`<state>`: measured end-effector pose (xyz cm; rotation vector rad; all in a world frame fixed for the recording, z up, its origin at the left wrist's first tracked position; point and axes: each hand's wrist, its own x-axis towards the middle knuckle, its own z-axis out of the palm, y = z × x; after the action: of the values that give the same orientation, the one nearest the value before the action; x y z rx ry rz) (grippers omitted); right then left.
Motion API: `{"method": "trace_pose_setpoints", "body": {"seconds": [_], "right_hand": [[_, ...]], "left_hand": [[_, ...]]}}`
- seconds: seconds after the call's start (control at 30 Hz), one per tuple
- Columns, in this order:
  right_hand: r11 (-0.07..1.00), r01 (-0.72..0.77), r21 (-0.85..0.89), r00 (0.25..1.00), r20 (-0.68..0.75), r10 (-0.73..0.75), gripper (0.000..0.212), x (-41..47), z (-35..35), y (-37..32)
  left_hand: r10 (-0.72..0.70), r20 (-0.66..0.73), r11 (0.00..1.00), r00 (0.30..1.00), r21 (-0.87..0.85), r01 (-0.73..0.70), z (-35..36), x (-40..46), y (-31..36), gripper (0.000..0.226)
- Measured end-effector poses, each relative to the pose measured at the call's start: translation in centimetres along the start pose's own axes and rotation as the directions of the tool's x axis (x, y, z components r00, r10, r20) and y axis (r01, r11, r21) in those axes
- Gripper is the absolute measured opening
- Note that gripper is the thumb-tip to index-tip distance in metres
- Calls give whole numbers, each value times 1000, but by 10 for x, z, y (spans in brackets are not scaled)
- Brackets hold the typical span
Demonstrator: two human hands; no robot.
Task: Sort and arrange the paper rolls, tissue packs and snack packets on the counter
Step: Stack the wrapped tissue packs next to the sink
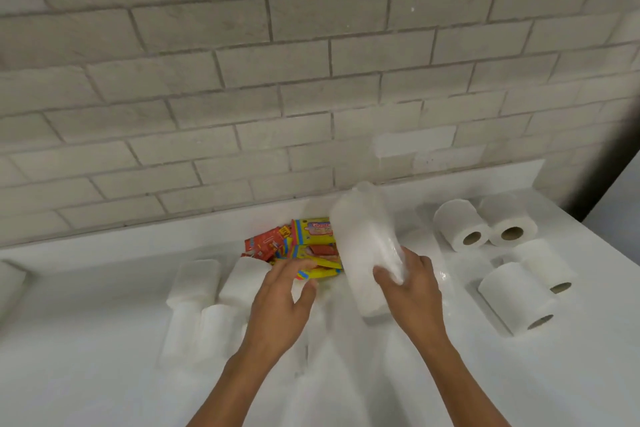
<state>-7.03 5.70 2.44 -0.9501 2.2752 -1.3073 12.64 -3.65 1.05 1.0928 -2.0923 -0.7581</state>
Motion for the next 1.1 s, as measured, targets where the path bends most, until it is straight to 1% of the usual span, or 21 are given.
{"method": "trace_pose_setpoints", "body": {"seconds": [0.1,0.13,0.2,0.3,0.4,0.47,0.53,0.6,0.67,0.73,0.83,0.97,1.1], "right_hand": [[956,-3,294,997,73,-19,35,-3,0,-17],[928,-23,372,995,97,-15,35,-3,1,-19],[867,-47,495,986,162,-39,39,-4,6,-27],[834,-43,550,961,250,-115,43,-8,17,-37],[790,-75,609,927,335,-171,37,-16,25,-56],[754,-108,648,898,389,-206,34,-23,32,-68],[719,-144,680,876,426,-228,34,-29,41,-76],[707,-179,684,854,465,-233,36,-35,55,-83],[720,-194,666,827,506,-246,37,-45,74,-94],[743,-179,645,800,535,-272,39,-57,99,-109],[772,-162,614,760,577,-299,43,-57,107,-114],[818,-138,558,768,582,-267,44,-73,141,-137],[829,-182,529,781,590,-205,41,-93,178,-161]], "left_hand": [[-54,-47,991,997,-127,48,3,5,16,36],[-103,-55,976,993,-197,91,3,7,20,38],[-215,-42,917,976,-353,187,-5,8,29,39],[-291,28,796,956,-548,258,-29,10,34,39],[-273,135,707,953,-644,293,-54,6,33,48],[-268,175,687,948,-655,315,-65,1,29,58],[-293,183,668,939,-663,337,-73,-6,22,69],[-328,157,641,932,-687,342,-85,-11,11,82],[-353,109,639,929,-697,324,-106,-16,-9,91],[-344,68,666,937,-686,294,-138,-21,-30,86],[-331,30,713,943,-647,271,-156,-22,-32,65],[-302,-22,729,953,-650,215,-205,-25,-58,63],[-288,-76,792,954,-579,193,-257,-32,-97,61]]}}
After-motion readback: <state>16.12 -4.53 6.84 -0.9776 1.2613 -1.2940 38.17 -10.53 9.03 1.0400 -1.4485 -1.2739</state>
